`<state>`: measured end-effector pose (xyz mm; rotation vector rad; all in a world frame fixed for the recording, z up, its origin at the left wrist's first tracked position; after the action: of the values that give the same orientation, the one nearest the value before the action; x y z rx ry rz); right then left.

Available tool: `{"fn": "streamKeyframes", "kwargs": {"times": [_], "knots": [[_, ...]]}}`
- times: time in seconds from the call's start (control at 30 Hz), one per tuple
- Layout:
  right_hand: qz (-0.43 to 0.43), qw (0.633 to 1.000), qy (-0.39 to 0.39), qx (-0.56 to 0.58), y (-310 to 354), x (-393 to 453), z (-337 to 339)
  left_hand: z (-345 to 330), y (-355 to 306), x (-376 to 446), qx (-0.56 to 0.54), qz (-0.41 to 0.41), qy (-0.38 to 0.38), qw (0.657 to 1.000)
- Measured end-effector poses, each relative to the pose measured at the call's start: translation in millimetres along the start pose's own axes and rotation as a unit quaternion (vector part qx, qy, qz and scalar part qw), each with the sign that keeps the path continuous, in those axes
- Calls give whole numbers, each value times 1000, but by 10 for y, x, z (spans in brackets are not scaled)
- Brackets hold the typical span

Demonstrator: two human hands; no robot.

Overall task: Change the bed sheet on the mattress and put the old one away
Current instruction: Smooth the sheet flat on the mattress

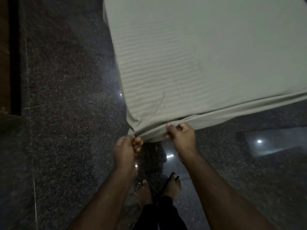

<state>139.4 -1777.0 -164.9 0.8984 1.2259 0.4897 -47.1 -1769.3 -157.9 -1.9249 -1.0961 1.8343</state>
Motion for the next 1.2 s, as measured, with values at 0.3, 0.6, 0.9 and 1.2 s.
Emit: {"fn": "streamKeyframes", "kwargs": {"times": [0.3,0.6,0.9,1.2], "knots": [[288,734,100,-607,205,58,26,312,-54,241,509,-218,39,832],[224,665,79,-708,389,178,-328,345,175,549,289,35,27,956],[102,706,230,-662,427,336,-286,-65,447,296,-17,280,58,958],[-73,989,26,-126,-189,-134,170,-219,565,321,-250,224,-15,942]]}}
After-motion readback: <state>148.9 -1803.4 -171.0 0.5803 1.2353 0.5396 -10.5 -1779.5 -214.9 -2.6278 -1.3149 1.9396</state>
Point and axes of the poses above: each hand's wrist, its own x-axis towards the middle knuckle, its own z-axis out of the back of the hand, y = z × x, the point moved 3 cm from there along x, towards the middle knuckle, and after that the axes turned 11 degrees about y, right-handed, at the moved point
